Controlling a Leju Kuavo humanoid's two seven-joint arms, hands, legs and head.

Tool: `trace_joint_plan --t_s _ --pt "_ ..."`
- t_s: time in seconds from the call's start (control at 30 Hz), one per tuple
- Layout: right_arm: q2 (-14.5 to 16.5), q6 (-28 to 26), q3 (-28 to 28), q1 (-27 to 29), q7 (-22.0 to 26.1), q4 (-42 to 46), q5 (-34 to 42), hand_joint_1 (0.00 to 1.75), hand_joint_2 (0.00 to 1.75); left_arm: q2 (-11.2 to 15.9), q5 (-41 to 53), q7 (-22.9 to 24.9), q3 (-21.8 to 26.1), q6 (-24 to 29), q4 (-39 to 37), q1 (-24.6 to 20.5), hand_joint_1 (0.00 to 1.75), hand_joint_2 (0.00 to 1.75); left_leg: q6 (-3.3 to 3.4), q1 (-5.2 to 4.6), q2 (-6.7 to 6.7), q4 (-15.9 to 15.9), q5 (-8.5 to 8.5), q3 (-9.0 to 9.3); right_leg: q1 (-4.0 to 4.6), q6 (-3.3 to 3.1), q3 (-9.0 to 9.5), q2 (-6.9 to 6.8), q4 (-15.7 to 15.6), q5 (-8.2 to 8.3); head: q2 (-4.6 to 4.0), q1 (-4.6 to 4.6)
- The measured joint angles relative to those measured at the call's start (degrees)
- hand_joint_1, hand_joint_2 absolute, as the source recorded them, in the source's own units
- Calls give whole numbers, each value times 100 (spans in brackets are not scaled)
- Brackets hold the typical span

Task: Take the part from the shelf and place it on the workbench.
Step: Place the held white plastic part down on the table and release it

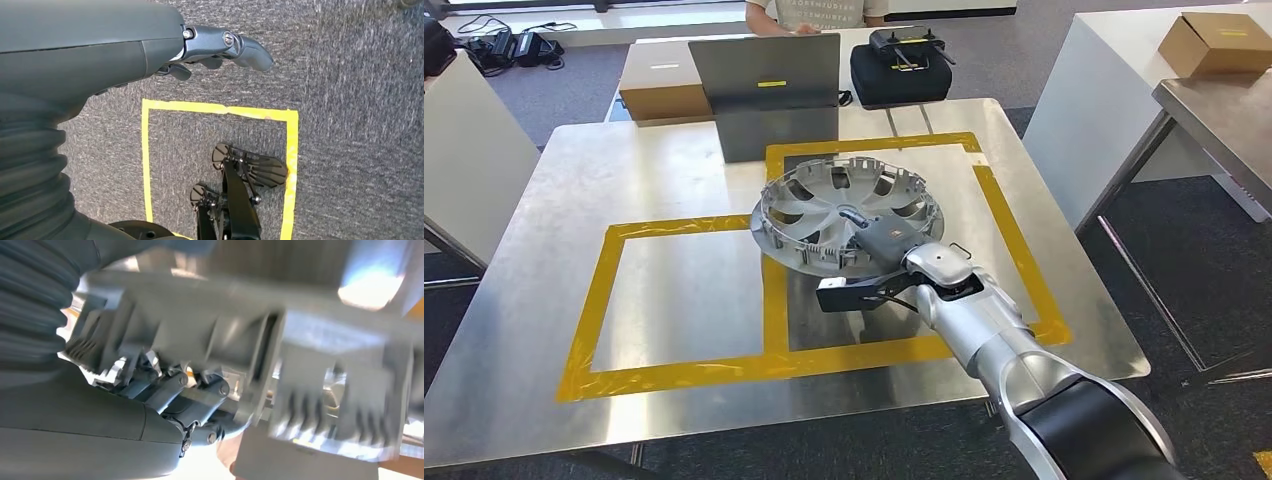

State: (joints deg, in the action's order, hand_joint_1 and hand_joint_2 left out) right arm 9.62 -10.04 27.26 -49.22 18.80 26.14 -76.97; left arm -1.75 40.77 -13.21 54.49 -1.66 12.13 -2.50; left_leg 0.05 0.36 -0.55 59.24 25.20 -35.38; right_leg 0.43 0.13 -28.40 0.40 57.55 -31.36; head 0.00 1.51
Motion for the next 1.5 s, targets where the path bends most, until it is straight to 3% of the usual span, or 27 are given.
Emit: trace_joint_plan --t_s 0.3,0.63,0.77,0.97,1.23,1.5 --pt "-72 95 77 -103 -460 -170 276 0 0 -2 68 -129 57 -11 -3 2 0 175 -1 0 0 0 -1 0 -6 -5 -3 0 0 4 0 0" --pt "-597 373 77 -177 -1072 -417 474 0 0 -2 159 -264 108 -86 -4 4 0 175 -1 -2 -1 0 -1 0 -12 -4 -2 -2 -1 5 1 0" --pt "-741 667 42 -211 -1392 -501 530 0 0 1 160 -289 136 -90 -4 4 0 0 -1 -2 0 0 -2 0 -14 -4 -3 -1 -1 5 0 0" --pt "-926 1179 -155 -427 -2075 -600 707 0 0 15 193 -288 159 -77 -4 -1 0 0 -2 1 -10 0 -3 0 -16 -5 -1 -11 -1 5 1 0" --pt "-1161 1197 -541 -511 -2544 -664 914 0 0 50 233 -257 176 -17 -4 -2 0 0 -2 -6 -8 0 -3 0 -15 -2 0 -9 -1 6 0 0" --pt "-1293 580 -702 -551 -1906 -637 750 0 0 72 260 -346 207 -15 -4 0 0 0 -2 -4 -8 0 -3 0 -15 -1 -1 -9 -1 7 1 0"
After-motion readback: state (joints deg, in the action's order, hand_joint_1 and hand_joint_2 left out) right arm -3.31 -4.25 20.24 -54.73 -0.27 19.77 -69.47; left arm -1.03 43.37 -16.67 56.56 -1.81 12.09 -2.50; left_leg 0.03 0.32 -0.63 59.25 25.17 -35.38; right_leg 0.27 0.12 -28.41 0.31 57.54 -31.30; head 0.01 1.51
